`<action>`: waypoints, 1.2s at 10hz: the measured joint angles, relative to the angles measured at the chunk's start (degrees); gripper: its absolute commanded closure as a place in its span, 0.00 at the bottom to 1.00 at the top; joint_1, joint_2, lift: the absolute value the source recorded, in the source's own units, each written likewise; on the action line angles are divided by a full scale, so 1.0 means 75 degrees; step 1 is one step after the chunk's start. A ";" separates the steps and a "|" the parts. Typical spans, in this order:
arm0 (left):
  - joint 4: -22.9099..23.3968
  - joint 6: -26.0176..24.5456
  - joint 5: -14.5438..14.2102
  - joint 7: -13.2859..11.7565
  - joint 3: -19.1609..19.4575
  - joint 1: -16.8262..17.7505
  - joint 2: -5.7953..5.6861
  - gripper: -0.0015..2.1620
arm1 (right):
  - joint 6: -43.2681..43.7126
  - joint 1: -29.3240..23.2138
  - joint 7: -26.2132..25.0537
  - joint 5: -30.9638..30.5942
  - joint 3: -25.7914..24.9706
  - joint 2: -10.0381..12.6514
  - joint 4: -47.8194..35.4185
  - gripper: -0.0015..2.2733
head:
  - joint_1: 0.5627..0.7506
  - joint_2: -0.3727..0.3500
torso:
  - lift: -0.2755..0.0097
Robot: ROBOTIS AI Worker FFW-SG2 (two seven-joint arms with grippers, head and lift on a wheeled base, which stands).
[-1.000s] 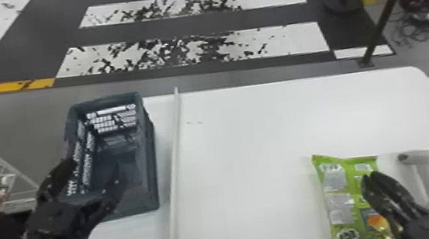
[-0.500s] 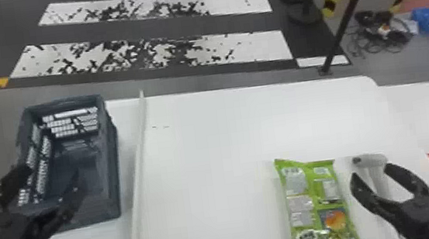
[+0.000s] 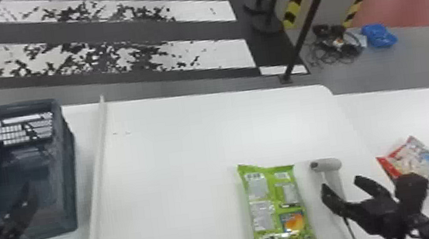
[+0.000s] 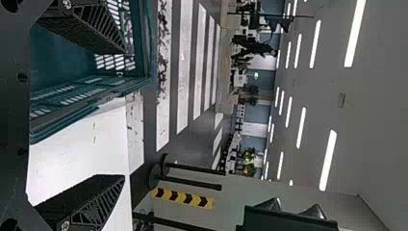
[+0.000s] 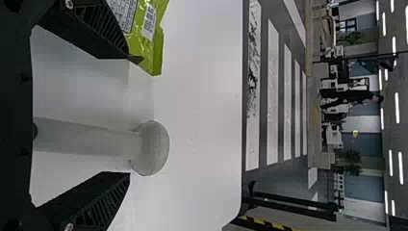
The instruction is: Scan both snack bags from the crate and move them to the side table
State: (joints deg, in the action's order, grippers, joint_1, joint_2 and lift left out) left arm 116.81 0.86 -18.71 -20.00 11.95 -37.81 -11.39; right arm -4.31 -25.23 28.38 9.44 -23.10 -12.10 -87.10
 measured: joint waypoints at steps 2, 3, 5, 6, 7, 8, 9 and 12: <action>-0.0012 0.0004 0.0086 0.0004 0.0004 -0.0032 0.0034 0.03 | -0.0309 0.0577 0.0008 -0.0138 0.0014 -0.0116 0.0665 0.03 | 0.70 0.20 | 0.86; -0.0012 0.0007 0.0091 0.0010 0.0010 -0.0039 0.0038 0.03 | -0.0496 0.0815 0.0036 -0.0161 0.0018 -0.0188 0.0977 0.04 | 0.70 0.19 | 0.86; -0.0016 0.0007 0.0092 0.0019 0.0012 -0.0015 0.0025 0.03 | -0.0769 0.1088 0.0120 -0.0171 -0.0003 -0.0276 0.1417 0.19 | 0.70 0.17 | 0.86; -0.0022 0.0007 0.0092 0.0019 0.0012 -0.0001 0.0020 0.03 | -0.0898 0.1209 0.0154 -0.0173 -0.0011 -0.0328 0.1618 0.60 | 0.70 0.17 | 0.86; -0.0025 0.0006 0.0092 0.0019 0.0011 0.0004 0.0014 0.03 | -0.1159 0.1294 0.0211 -0.0160 -0.0014 -0.0367 0.1711 0.95 | 0.70 0.16 | 0.86; -0.0032 0.0006 0.0092 0.0019 0.0006 0.0013 0.0010 0.03 | -0.1430 0.1340 0.0293 -0.0132 -0.0024 -0.0378 0.1721 0.99 | 0.70 0.17 | 0.86; -0.0043 0.0006 0.0092 0.0019 -0.0006 0.0023 0.0008 0.03 | -0.1559 0.1356 0.0377 -0.0113 -0.0065 -0.0383 0.1697 0.99 | 0.70 0.16 | 0.86; -0.0047 0.0007 0.0092 0.0019 -0.0034 0.0037 -0.0006 0.03 | -0.1532 0.1237 0.0324 -0.0058 -0.0213 -0.0308 0.1530 0.99 | 0.70 0.15 | 0.86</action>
State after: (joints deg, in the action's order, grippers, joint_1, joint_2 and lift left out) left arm 116.46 0.91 -18.02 -19.86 11.69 -37.54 -11.44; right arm -15.80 -15.95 30.80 9.01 -24.70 -14.41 -75.62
